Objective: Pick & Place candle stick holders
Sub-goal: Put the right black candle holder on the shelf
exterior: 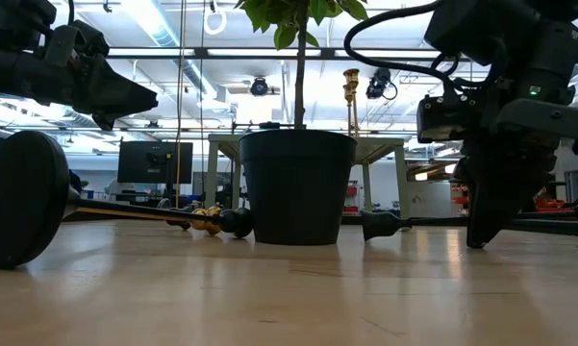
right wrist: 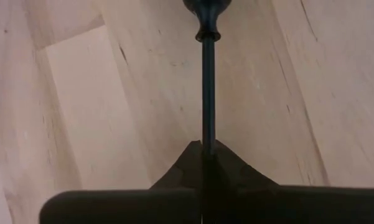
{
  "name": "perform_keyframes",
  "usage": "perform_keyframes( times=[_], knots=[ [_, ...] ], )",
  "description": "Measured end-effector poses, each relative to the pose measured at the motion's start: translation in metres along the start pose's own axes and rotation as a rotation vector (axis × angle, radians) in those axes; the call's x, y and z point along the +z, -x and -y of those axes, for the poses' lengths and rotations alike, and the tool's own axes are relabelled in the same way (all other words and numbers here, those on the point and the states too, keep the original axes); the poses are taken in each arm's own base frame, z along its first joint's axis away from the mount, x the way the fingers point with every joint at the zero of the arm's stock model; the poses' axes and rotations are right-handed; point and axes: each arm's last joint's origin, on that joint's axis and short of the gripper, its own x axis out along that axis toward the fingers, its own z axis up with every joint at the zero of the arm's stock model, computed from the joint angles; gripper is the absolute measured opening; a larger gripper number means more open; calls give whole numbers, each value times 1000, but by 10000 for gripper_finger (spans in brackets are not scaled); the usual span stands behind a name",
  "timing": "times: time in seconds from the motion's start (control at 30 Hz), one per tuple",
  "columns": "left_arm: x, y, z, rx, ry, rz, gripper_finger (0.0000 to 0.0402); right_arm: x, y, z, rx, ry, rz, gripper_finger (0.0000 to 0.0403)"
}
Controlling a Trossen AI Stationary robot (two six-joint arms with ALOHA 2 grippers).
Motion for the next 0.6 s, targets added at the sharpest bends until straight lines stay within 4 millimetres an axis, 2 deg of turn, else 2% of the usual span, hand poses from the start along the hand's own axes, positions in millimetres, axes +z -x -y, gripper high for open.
perform_keyframes(
  times=[0.2,0.4,0.6],
  knots=[
    [0,0,0,0,0,0,99,2,8,2,-26,-12,51,3],
    [0,0,0,0,1,1,99,5,40,11,-114,-54,159,2],
    [0,0,0,-1,9,4,99,10,78,24,-169,-112,338,2]
  ],
)
